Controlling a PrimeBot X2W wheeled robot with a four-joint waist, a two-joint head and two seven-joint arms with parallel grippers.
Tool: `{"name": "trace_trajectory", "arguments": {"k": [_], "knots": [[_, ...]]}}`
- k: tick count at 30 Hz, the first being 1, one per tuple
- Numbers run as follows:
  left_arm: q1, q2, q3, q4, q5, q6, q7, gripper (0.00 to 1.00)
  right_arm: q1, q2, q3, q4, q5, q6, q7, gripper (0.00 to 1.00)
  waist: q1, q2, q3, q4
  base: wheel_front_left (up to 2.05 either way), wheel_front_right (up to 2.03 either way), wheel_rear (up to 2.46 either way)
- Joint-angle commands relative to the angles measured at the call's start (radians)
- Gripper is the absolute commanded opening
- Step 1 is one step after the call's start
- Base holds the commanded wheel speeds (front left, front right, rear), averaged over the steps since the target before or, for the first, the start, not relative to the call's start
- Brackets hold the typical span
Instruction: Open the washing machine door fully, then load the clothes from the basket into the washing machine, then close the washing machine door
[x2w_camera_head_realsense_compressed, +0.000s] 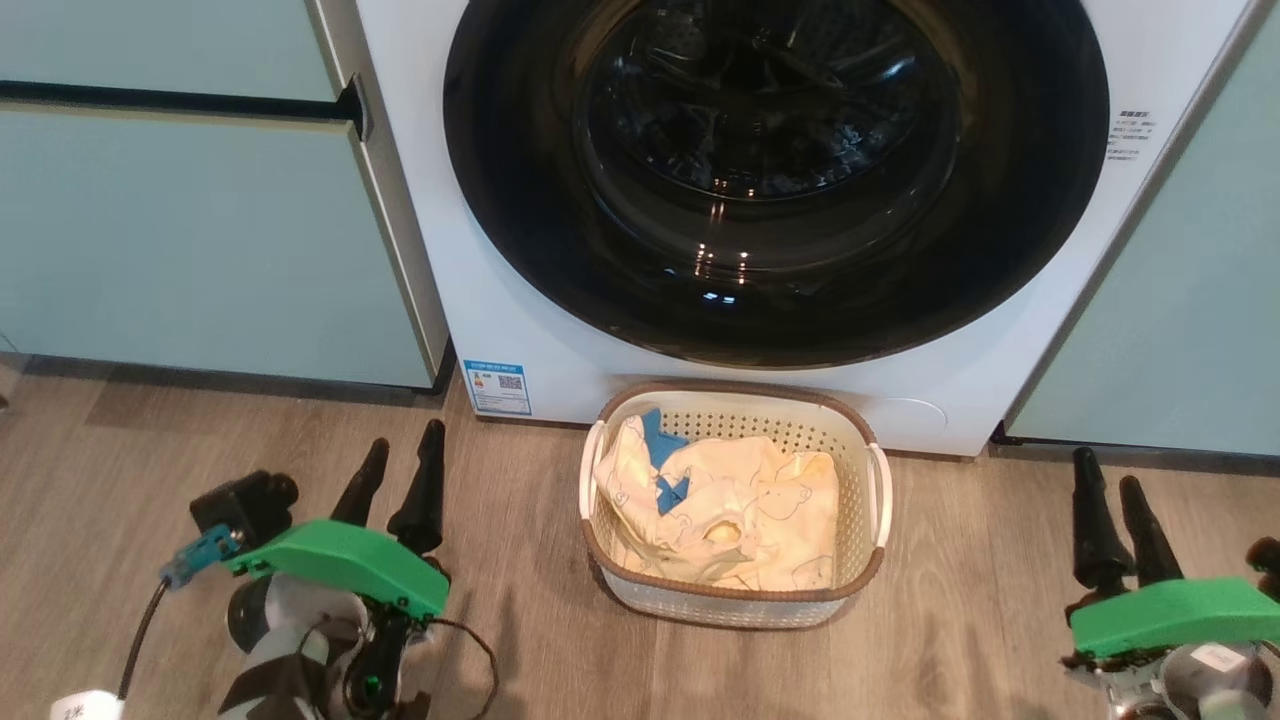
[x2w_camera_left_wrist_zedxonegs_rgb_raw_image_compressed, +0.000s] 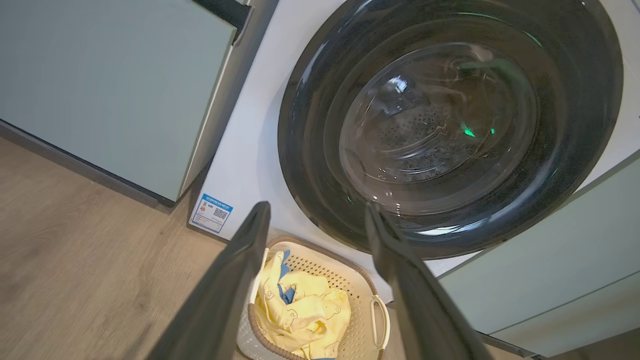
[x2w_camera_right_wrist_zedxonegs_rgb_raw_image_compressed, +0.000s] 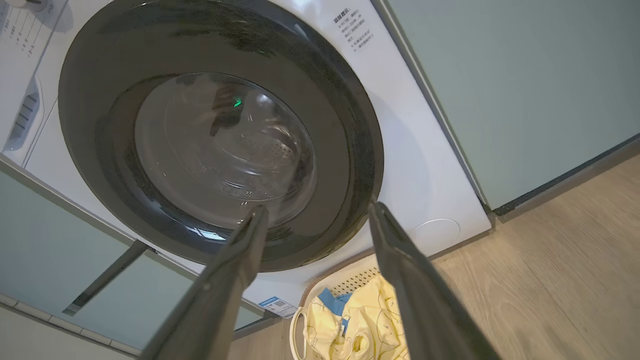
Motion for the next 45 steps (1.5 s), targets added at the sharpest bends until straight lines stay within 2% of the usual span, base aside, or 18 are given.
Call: {"name": "trace_trajectory", "arguments": {"k": [1,25,45], "knots": [[-0.061,0.024,0.015,-0.039,0.038,0.005,-0.015,1.00,-0.066,-0.020,0.021,-0.045,-0.043,0.000,-0.019,1.00,0.0000,0.0000,0.000,-0.001,0.00,0.00,0.00],[-0.137,0.032,0.039,0.029,0.296,0.039,-0.085,1.00,-0.103,-0.026,0.041,-0.084,-0.363,0.000,-0.090,1.00,0.0000,0.0000,0.000,0.000,0.00,0.00,0.00],[-0.212,0.029,0.050,0.084,0.500,0.026,-0.141,1.00,-0.133,-0.031,0.046,-0.079,-0.542,0.000,-0.146,1.00,0.0000,0.0000,0.001,0.000,0.00,0.00,0.00]]}}
